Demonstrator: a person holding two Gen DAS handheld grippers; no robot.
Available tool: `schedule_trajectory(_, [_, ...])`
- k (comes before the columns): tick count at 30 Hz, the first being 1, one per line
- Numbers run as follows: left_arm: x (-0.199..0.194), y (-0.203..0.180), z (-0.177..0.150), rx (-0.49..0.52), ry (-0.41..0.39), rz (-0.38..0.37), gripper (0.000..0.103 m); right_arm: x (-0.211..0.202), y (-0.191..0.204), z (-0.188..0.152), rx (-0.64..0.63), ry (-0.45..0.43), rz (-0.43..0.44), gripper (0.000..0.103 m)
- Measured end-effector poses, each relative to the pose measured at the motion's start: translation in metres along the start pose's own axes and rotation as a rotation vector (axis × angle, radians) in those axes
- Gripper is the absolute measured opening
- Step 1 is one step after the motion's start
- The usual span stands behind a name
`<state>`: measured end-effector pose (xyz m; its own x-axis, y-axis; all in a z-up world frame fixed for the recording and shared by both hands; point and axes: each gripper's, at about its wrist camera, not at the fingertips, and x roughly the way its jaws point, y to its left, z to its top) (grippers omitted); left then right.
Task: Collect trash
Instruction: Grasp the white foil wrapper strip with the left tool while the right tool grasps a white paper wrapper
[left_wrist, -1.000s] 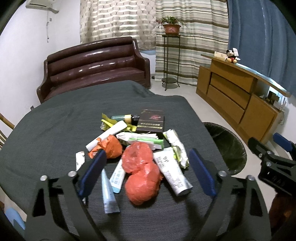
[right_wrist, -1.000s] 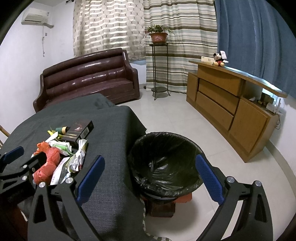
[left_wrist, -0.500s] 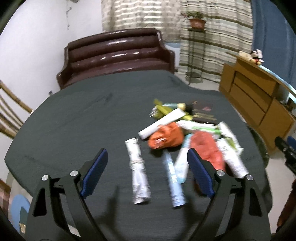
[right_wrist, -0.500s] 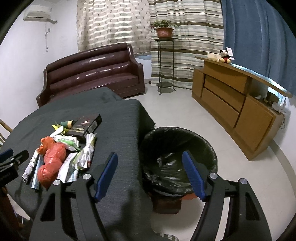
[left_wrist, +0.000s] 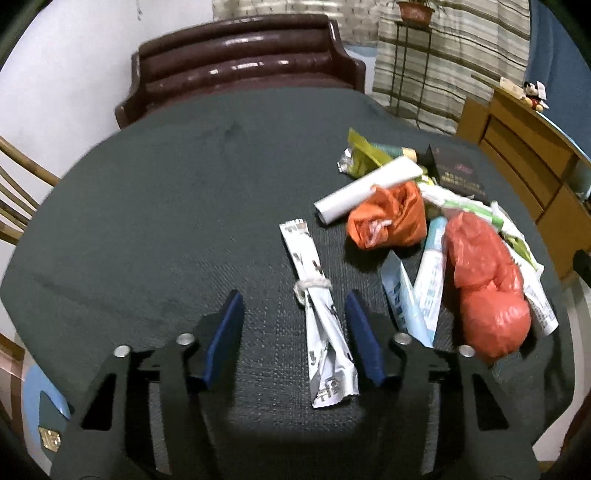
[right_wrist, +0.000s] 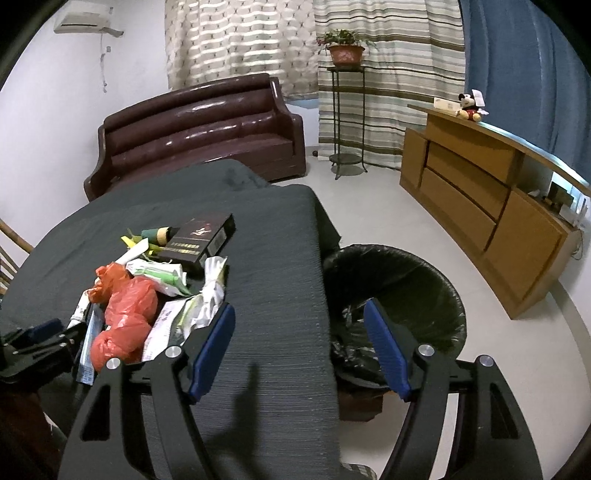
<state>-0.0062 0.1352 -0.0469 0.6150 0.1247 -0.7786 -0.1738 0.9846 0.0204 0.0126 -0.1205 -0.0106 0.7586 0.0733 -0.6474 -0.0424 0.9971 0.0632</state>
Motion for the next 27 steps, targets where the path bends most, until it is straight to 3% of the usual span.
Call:
schedule_trajectory(3, [-0.006, 0.006, -0.002, 0.023, -0.006, -0.022, 0.041, 0.000, 0.006, 0.000, -0.012, 0.003, 0.007, 0.070])
schedule_trajectory(7, [-0.006, 0.011, -0.004, 0.036, -0.013, -0.056, 0.017, -0.001, 0.011, 0.002, -0.016, 0.006, 0.020, 0.070])
schedule_trajectory(19, [-0.005, 0.022, 0.007, 0.063, -0.042, -0.053, 0.017, 0.015, 0.032, 0.015, -0.054, 0.003, 0.045, 0.070])
schedule_trajectory(23, [-0.004, 0.024, 0.012, 0.073, -0.049, -0.045, 0.017, 0.033, 0.040, 0.019, -0.068, 0.042, 0.057, 0.057])
schedule_trajectory(27, [-0.001, 0.025, 0.018, 0.075, -0.049, -0.051, 0.017, 0.050, 0.042, 0.020, -0.057, 0.110, 0.088, 0.051])
